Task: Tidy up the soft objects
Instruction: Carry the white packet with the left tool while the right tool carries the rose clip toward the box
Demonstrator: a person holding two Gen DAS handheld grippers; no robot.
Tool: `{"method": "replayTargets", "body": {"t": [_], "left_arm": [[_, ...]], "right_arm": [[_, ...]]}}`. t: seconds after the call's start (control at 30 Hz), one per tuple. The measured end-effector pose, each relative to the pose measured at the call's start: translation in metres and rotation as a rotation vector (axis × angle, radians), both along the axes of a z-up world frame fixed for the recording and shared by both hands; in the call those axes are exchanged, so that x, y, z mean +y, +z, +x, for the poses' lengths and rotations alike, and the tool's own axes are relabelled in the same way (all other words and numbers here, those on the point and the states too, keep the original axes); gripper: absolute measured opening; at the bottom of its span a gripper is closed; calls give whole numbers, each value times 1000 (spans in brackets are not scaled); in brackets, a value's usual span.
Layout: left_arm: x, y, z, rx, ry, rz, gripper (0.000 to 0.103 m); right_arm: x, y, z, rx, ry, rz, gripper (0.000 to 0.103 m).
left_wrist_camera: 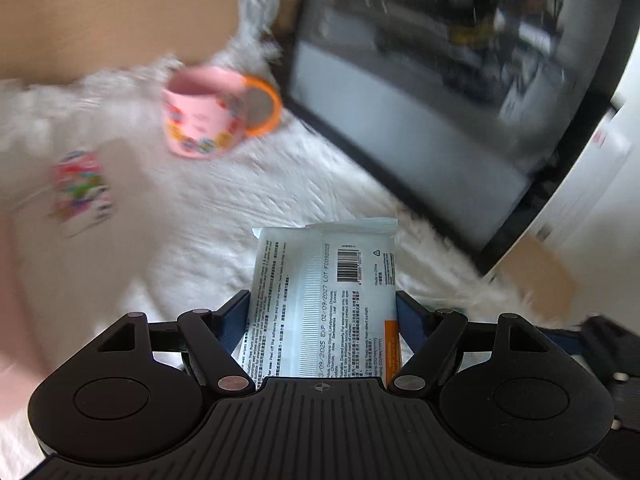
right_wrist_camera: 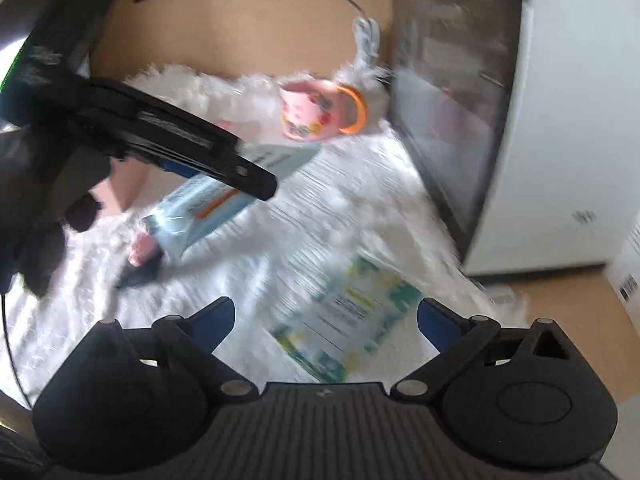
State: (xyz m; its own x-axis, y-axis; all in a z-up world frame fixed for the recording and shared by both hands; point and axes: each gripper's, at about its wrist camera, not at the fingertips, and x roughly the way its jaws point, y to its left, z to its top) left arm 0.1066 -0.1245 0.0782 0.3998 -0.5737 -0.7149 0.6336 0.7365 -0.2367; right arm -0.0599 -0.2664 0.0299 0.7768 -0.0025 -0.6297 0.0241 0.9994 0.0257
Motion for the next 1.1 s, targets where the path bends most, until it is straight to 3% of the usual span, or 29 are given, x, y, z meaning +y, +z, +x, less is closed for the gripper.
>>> {"method": "replayTargets", "body": {"t": [0.17,0.37,0.53,0.63,0.73,0.83,0.9,1.1], "left_arm": [[78,18,-25,-10,166,-34,81],[172,9,-55,43,399,-17,80],[222,-7,-82,106,559,-37,80],[239,-12,-93,128,613,-49,80],[248,-16,-99,140,650,-49,80],[253,-21,-99,150,673,-46,81],[252,-23,-100,153,678,-46,81],[240,-25,-101,143,655,-3,81]], "right_arm": [[22,16,14,-30,76,19,96],[43,18,59,-21,108,58,69],[68,9,105,3,116,71,68],[88,0,124,18,135,21,66],[111,-5,124,55,248,15,67],[135,-2,100,0,390,-51,68],[145,-2,84,-39,423,-108,68],[137,-17,77,2,237,-45,68]]}}
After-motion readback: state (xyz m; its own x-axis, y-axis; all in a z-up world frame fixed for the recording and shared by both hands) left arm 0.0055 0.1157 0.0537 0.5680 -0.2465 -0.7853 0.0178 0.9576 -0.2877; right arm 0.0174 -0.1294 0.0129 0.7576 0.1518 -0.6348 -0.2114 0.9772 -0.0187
